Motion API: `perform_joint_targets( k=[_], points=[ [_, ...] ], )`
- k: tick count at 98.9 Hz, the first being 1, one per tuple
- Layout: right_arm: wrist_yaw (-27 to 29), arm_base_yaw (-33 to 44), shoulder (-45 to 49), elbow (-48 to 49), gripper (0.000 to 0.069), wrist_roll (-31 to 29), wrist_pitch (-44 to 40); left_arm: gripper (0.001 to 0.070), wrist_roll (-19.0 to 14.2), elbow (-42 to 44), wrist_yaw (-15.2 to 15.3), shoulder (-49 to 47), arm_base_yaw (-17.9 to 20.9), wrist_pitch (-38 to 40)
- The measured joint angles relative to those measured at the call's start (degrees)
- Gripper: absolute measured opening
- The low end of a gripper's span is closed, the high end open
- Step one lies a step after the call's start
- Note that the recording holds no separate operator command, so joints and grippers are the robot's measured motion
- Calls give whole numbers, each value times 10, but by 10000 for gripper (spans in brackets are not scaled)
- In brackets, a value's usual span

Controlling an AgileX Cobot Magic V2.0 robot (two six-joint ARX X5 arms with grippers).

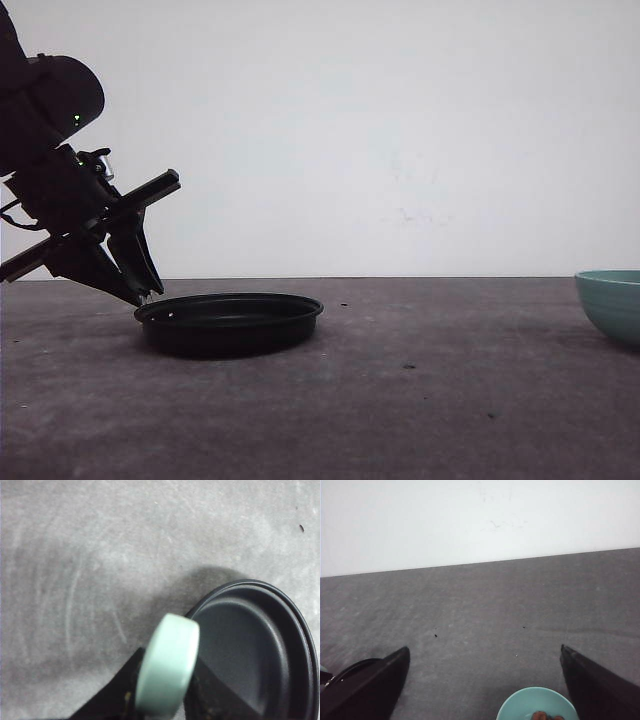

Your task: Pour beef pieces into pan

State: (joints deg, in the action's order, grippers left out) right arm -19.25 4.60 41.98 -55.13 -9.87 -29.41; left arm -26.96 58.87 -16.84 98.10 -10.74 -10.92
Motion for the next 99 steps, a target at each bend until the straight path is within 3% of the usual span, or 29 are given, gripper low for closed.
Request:
perform_joint_targets(
  k=[44,64,99],
  points=[
    [15,0,0,0,599,18,-2,65,0,0,-7,0,0,-9],
    [90,0,2,0,599,23,-35,65,0,0,-10,0,0,-10],
    [118,0,46,0,599,24,-73,61,-21,0,-39,-3,0,-13]
  ],
)
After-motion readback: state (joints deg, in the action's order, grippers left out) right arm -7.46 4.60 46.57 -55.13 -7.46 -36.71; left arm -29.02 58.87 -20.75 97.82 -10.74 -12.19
